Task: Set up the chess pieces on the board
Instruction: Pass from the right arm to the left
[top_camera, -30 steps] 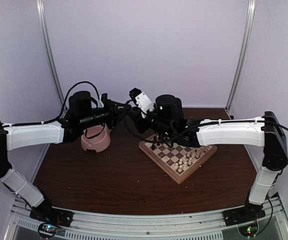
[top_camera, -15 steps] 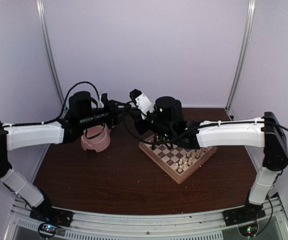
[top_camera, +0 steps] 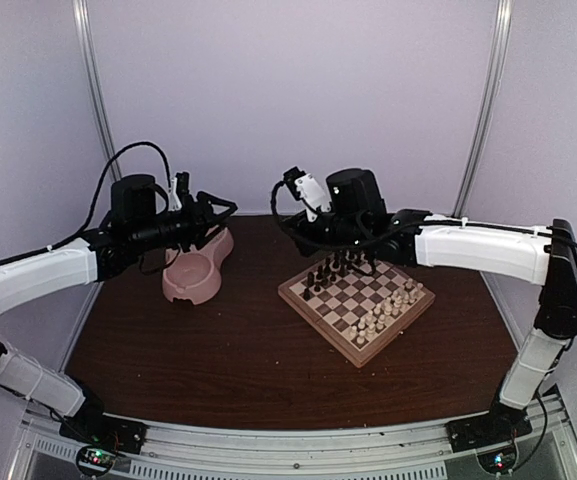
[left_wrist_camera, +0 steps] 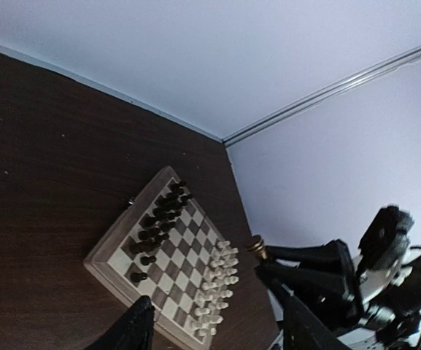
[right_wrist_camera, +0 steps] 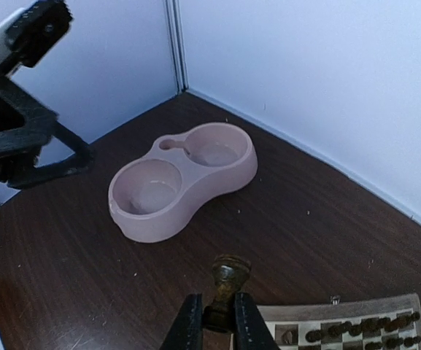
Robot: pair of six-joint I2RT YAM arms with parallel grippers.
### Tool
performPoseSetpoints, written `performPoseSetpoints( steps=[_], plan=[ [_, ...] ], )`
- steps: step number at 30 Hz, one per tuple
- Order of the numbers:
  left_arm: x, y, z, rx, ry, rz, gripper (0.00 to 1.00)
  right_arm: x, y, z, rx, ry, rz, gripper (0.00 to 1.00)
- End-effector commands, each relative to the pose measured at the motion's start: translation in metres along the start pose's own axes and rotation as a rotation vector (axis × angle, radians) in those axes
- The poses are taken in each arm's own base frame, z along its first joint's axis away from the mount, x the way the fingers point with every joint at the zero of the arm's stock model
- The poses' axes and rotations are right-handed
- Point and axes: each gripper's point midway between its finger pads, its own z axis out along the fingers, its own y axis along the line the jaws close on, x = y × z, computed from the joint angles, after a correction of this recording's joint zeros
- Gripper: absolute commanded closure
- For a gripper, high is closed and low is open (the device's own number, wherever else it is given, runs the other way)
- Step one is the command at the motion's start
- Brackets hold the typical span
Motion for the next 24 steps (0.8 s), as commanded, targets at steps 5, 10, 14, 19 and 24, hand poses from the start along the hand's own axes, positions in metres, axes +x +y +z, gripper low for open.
performPoseSetpoints(
  steps=[5,10,14,19,24],
  plan=[
    [0.012,0.003,-0.017,-0.06,0.16,0.591,0.41,0.043,-0.01,-0.004,-0.282,0.449,0.375,0.99],
    [0.024,0.0,-0.021,0.021,0.188,0.885,0.43,0.046,0.008,-0.019,-0.38,0.535,0.402,0.98],
    [0.067,-0.008,-0.028,0.236,0.235,1.172,0.43,0.044,0.025,-0.036,-0.486,0.582,0.42,0.98],
    [0.103,0.0,-0.029,0.336,0.325,1.373,0.43,0.042,0.04,-0.048,-0.585,0.6,0.454,0.98],
    [0.11,0.002,-0.021,0.363,0.327,1.412,0.43,0.042,0.05,-0.044,-0.64,0.588,0.514,0.98]
  ],
)
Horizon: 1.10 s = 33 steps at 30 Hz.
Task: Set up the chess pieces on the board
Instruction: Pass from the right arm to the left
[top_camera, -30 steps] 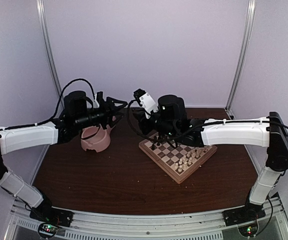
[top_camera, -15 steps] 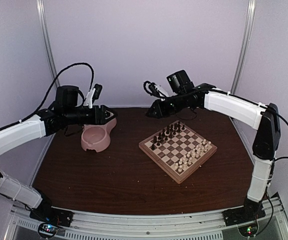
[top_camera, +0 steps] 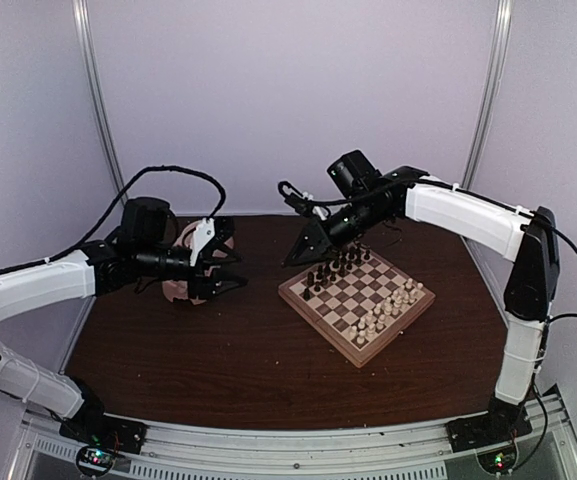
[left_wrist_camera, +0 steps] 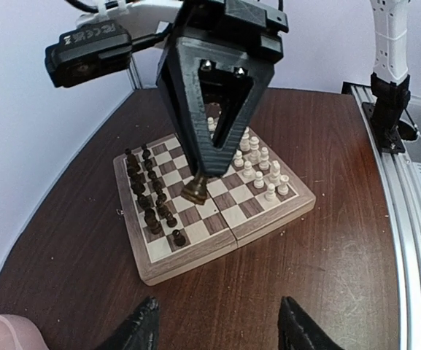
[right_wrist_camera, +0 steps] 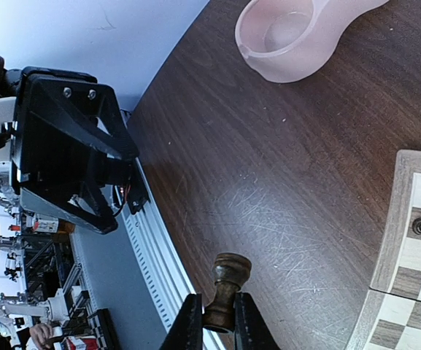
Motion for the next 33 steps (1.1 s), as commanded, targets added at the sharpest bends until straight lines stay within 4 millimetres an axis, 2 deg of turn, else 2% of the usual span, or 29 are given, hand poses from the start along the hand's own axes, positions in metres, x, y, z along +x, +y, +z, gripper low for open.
performPoseSetpoints(
  steps=[1,7,11,18,22,33],
  plan=[
    [-0.009,-0.004,0.008,0.032,-0.051,0.165,0.42,0.0,0.023,0.001,-0.122,-0.006,0.023,0.99],
    [-0.011,-0.003,0.017,0.042,-0.041,0.178,0.36,-0.003,0.045,0.01,-0.205,-0.014,0.015,0.99],
    [-0.014,-0.004,0.021,0.046,-0.044,0.187,0.35,-0.005,0.053,0.014,-0.236,-0.019,0.013,0.99],
    [-0.015,-0.003,0.025,0.04,-0.044,0.18,0.37,-0.003,0.057,0.023,-0.252,-0.01,0.021,0.99],
    [-0.021,-0.002,0.027,0.036,-0.066,0.197,0.42,-0.004,0.056,0.025,-0.251,-0.014,0.026,0.99],
    [-0.025,-0.003,0.027,0.036,-0.082,0.211,0.45,-0.004,0.054,0.03,-0.25,-0.009,0.034,0.99]
  ],
)
